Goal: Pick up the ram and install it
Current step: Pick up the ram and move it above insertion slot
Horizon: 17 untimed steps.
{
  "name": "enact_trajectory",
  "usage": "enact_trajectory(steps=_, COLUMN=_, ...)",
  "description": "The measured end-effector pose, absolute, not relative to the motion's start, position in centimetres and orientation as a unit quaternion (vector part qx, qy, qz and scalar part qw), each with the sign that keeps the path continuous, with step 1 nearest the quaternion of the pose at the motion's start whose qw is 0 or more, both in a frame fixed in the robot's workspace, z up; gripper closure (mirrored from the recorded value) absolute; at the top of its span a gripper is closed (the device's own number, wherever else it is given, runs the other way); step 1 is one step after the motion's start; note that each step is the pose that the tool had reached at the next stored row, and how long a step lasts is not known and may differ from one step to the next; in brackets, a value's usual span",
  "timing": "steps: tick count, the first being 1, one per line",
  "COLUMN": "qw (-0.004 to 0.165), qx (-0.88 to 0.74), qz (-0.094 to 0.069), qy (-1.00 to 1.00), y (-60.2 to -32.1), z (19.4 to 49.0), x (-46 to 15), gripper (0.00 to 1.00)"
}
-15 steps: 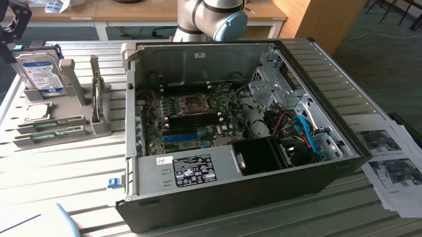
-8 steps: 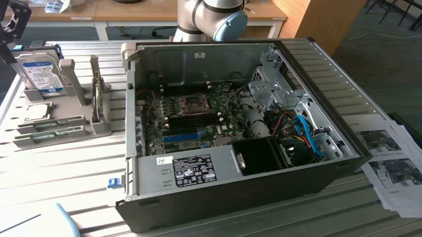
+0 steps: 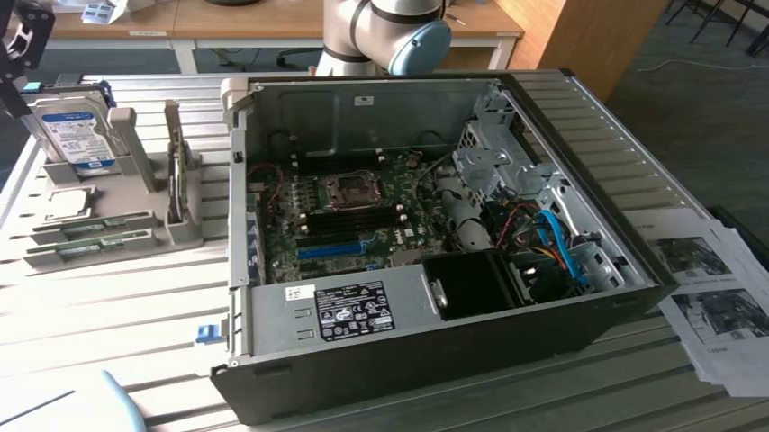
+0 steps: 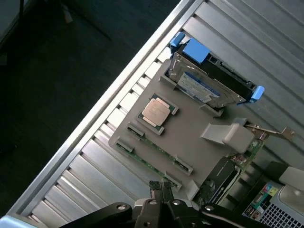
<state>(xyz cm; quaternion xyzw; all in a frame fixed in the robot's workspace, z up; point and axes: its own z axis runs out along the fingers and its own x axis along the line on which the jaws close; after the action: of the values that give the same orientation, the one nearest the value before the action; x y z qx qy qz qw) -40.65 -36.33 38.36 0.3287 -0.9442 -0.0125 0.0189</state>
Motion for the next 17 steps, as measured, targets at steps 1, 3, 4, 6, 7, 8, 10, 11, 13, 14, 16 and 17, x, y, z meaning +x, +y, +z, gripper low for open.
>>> enact_trajectory(steps=1, qw=0.019, qx=0.336, qz=-0.012, qy=-0.942, y=-36.33, z=38.36, x=-40.65, gripper=0.91)
enact_trajectory(steps=3, qw=0.019, qx=0.351, qz=-0.012, qy=-0.936, y=-36.33, z=38.36, x=-40.65, gripper=0.91)
enact_trajectory(steps=4, qw=0.019, qx=0.358, qz=-0.012, qy=-0.933, y=-36.33, z=38.36, x=-40.65, gripper=0.91)
enact_trajectory(steps=6, qw=0.019, qx=0.373, qz=-0.012, qy=-0.928, y=-36.33, z=38.36, x=-40.65, gripper=0.91)
enact_trajectory(steps=7, qw=0.02, qx=0.381, qz=-0.011, qy=-0.924, y=-36.33, z=38.36, x=-40.65, gripper=0.91)
enact_trajectory(steps=8, qw=0.02, qx=0.388, qz=-0.011, qy=-0.922, y=-36.33, z=38.36, x=-40.65, gripper=0.91)
enact_trajectory(steps=10, qw=0.02, qx=0.401, qz=-0.011, qy=-0.916, y=-36.33, z=38.36, x=-40.65, gripper=0.91)
enact_trajectory(steps=11, qw=0.02, qx=0.408, qz=-0.011, qy=-0.913, y=-36.33, z=38.36, x=-40.65, gripper=0.91)
enact_trajectory(steps=13, qw=0.02, qx=0.42, qz=-0.011, qy=-0.907, y=-36.33, z=38.37, x=-40.65, gripper=0.91)
enact_trajectory(steps=14, qw=0.02, qx=0.427, qz=-0.01, qy=-0.904, y=-36.33, z=38.36, x=-40.65, gripper=0.91)
enact_trajectory(steps=16, qw=0.02, qx=0.439, qz=-0.01, qy=-0.898, y=-36.33, z=38.36, x=-40.65, gripper=0.91)
enact_trajectory(steps=17, qw=0.02, qx=0.445, qz=-0.01, qy=-0.895, y=-36.33, z=38.36, x=-40.65, gripper=0.91)
